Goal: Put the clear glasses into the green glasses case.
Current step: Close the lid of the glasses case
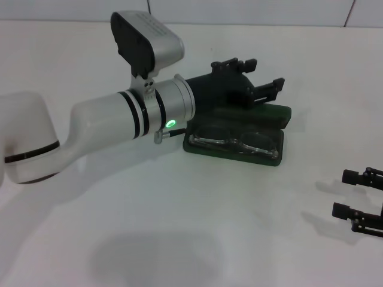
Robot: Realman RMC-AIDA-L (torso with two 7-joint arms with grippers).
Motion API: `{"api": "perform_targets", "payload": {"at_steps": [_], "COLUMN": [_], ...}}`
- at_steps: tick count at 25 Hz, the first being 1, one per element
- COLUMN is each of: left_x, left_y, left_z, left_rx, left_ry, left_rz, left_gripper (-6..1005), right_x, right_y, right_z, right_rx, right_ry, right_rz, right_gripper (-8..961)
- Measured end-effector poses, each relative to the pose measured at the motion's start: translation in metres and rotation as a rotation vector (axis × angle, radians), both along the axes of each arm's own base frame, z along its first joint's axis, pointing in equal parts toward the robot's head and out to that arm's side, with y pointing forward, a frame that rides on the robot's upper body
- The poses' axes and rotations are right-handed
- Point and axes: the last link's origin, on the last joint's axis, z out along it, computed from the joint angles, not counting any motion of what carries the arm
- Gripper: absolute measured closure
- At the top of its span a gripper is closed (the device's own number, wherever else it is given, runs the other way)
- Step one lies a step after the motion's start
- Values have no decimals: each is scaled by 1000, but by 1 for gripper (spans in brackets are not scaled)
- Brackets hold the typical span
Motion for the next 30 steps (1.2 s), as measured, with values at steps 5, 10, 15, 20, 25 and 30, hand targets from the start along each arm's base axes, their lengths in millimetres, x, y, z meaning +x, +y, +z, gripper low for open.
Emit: {"api": "perform_targets", "payload": {"at_steps": [5,10,15,20,25,30], "left_x": [-1,-8,-13,-9,-9,-16], "left_y": [6,16,20,18,11,-1], "left_z": [8,5,-2,-4,-6,-5], "left_rx": [32,60,64,39,20,9], "left_ry": [-35,61,174,193,202,171], "left_rz": [25,52,60,34,-6,-47], "left_gripper": [255,255,255,254,254,254], "right_x": [0,-2,-2,-1,0,1], "right_y": [0,1,0,-1,-2,-3], "right_z": [0,-2,-3,-3,-3,-3], "right_rx": [-2,-8,-12,-13,-10,-10], "right_ry": [3,4,6,8,11,13], "right_rz": [-1,8,7,1,-7,-14], "right_gripper": [229,229,229,230,230,230]}}
